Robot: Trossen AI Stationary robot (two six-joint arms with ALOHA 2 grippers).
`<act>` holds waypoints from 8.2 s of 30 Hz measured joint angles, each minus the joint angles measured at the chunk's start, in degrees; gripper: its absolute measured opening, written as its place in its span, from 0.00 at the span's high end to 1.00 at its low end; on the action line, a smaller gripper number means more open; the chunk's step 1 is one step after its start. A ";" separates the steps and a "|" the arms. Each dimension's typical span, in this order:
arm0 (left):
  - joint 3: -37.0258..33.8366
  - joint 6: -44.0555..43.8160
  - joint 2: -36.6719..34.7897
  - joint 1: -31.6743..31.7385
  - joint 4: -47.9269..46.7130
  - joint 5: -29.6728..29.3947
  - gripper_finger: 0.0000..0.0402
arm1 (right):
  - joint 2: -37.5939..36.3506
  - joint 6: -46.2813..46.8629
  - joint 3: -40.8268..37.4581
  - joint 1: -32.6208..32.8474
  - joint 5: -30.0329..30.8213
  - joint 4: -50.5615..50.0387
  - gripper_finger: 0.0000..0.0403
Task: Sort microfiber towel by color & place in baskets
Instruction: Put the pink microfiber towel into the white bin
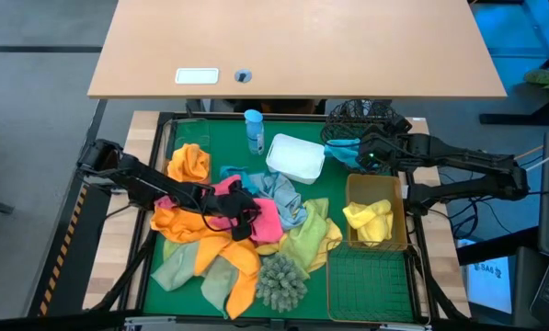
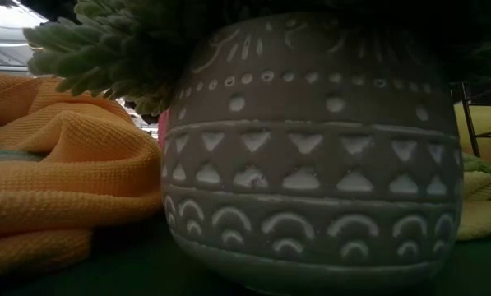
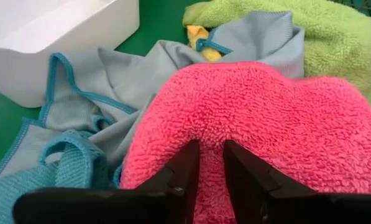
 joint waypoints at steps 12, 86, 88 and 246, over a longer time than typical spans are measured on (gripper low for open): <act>0.06 -0.01 1.18 0.00 3.29 -0.04 0.56 | 0.00 0.00 0.00 0.00 0.13 0.04 0.34; 35.85 22.52 -3.30 15.23 10.58 6.87 1.00 | -0.02 0.02 0.00 0.00 -0.39 3.54 0.34; 36.11 22.56 -3.30 15.74 10.71 6.93 1.00 | -0.02 0.02 0.00 0.00 -0.39 3.54 0.34; 43.13 28.48 22.89 25.94 -34.69 7.48 0.82 | 9.35 -1.53 0.00 0.07 -51.78 25.62 0.34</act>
